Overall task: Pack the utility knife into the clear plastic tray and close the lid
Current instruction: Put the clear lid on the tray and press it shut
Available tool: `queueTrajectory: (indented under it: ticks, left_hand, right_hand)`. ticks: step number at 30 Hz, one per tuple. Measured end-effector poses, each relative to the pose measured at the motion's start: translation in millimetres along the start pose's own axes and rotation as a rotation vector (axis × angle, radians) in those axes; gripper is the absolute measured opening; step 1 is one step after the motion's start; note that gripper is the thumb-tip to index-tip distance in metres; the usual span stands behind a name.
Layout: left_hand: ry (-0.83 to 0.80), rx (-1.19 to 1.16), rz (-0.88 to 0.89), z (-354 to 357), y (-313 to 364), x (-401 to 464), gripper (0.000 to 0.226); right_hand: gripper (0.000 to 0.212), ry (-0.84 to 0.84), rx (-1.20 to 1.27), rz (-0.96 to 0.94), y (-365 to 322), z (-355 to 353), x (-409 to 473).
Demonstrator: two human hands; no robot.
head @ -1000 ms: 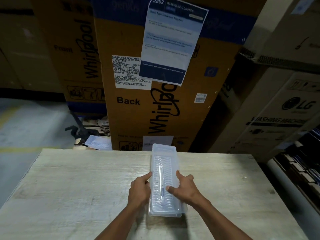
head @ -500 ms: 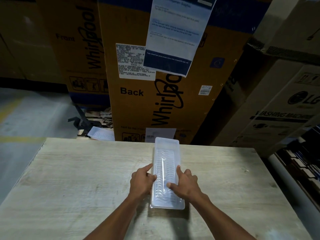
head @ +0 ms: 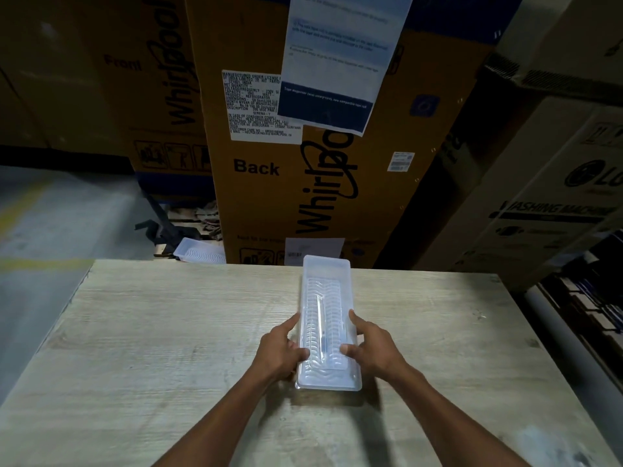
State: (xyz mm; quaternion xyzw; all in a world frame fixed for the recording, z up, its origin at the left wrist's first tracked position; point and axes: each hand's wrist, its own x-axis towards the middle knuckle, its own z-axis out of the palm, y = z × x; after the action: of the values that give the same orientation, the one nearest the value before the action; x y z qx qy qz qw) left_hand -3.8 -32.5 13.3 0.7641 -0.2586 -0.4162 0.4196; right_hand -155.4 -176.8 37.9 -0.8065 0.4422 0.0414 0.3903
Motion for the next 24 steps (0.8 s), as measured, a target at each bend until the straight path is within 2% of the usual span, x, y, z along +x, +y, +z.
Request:
queueTrajectory:
  ticks: [4, 7, 16, 20, 24]
  left_hand:
    - [0.035, 0.001, 0.004, 3, -4, 0, 0.074]
    - [0.047, 0.01, 0.004, 4, -4, -2, 0.074]
    - [0.064, 0.082, 0.067, 10, -6, -7, 0.073]
    - [0.04, 0.074, 0.12, 11, -5, -10, 0.075]
    - [0.004, 0.16, 0.105, 10, -3, -10, 0.072]
  right_hand:
    - [0.097, -0.274, 0.234, 0.006, 15, -29, -16]
    - [0.108, -0.374, 0.353, 0.026, 17, -31, -27]
    - [0.1, -0.269, 0.305, -0.007, 19, -20, -36]
    - [0.099, -0.234, 0.226, -0.018, 17, -18, -38]
    - [0.098, -0.215, 0.175, -0.048, 12, -18, -41]
